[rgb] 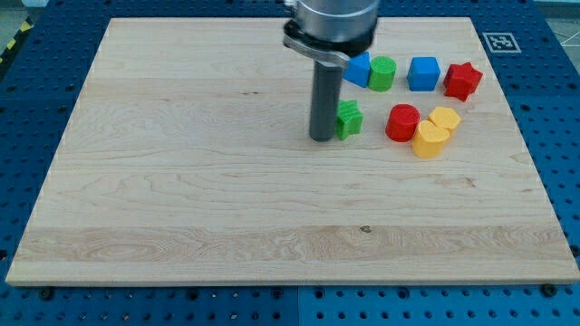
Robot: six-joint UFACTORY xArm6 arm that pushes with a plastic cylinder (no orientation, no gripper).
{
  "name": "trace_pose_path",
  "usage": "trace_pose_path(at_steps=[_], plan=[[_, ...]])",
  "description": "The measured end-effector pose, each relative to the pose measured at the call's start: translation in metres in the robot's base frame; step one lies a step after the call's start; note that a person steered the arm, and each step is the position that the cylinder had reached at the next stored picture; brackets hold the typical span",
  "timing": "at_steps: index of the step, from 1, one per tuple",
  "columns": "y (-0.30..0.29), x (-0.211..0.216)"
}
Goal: Push the green star closer to the green circle
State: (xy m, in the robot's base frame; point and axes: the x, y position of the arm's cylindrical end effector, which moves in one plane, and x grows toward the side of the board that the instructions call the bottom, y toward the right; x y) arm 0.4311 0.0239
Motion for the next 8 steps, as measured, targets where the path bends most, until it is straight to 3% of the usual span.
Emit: trace_pose_path(at_steps=[2, 4, 7, 8], plan=[[-0.013, 0.026], [0.074, 0.023], [0.011, -0.059], [0.008, -0.031]])
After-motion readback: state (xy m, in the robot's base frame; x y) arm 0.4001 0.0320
